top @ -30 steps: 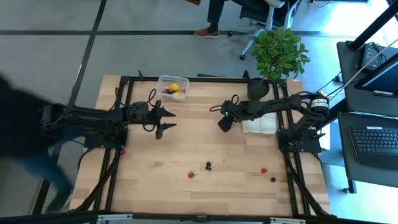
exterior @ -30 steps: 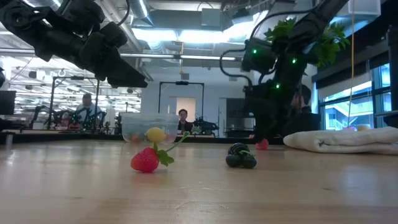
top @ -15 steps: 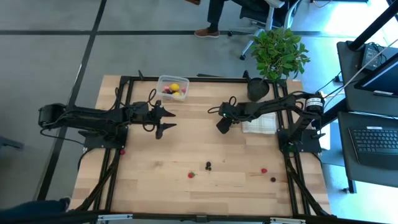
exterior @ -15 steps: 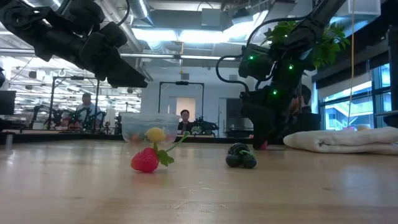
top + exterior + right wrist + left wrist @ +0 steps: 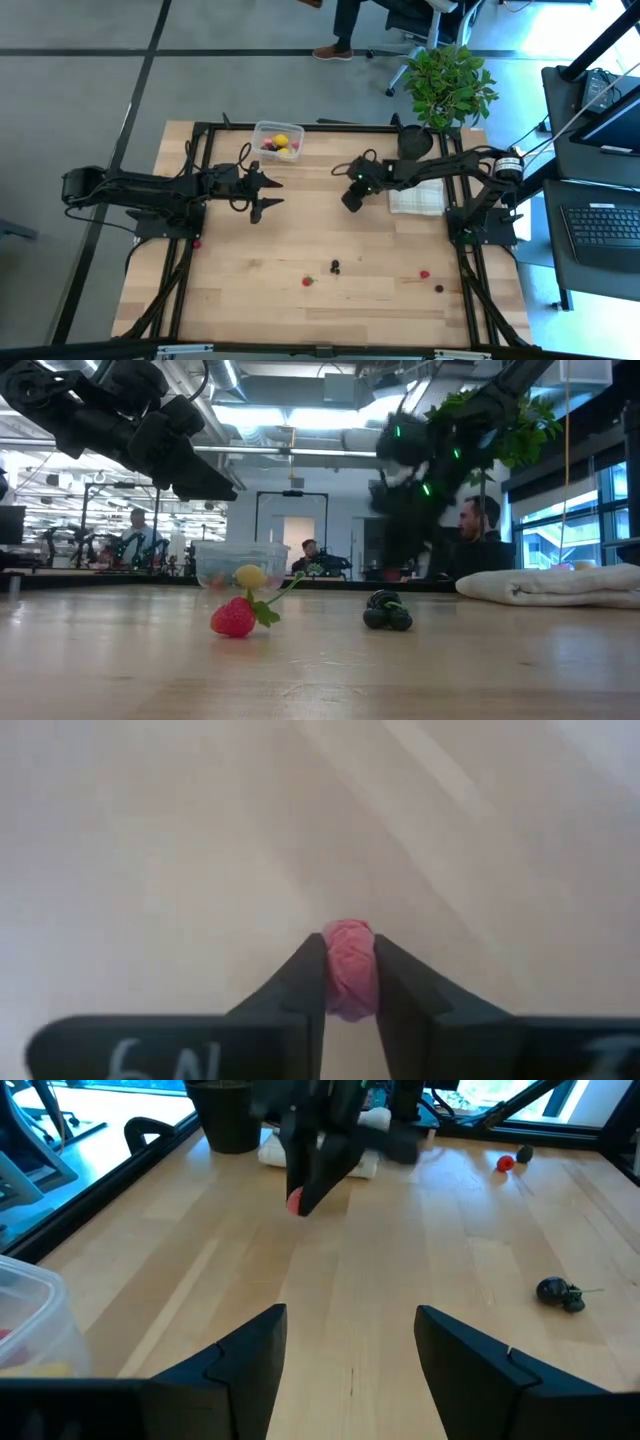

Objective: Pick and placing Produce into tupperware
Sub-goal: Put the pink peach into the transparent bin

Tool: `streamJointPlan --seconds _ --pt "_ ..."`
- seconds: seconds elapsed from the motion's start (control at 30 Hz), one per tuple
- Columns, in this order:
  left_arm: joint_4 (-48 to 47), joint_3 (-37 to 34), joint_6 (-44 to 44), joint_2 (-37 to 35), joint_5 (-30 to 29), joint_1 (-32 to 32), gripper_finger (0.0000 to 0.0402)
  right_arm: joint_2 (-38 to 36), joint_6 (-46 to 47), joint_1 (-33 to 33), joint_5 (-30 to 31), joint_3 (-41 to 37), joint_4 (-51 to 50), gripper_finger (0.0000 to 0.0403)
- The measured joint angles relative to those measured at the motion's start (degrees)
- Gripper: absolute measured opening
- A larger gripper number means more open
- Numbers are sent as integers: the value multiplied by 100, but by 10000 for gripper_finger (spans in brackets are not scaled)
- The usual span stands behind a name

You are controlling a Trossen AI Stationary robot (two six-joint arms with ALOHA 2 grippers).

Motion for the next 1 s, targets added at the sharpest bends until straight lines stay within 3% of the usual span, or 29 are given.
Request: streamJointPlan --seconds 0.13,0.3,0.43,0.57,0.73,1.0 --pt "25 0 127 0 -8 2 214 -240 -128 11 -1085 138 1006 70" --pt "231 0 1725 0 -215 2 214 -379 -58 9 -2098 171 2518 65" --pt "919 0 2976 3 -281 -3 214 -355 143 9 -2198 161 3316 68" --pt "1354 2 3365 7 -753 2 214 -348 229 51 -2195 161 3879 67" --pt "1727 4 3793 130 -815 -57 214 -348 358 85 -2199 161 4277 68" --pt "2210 681 4364 1144 -969 -385 214 -346 358 82 -2089 161 4354 69"
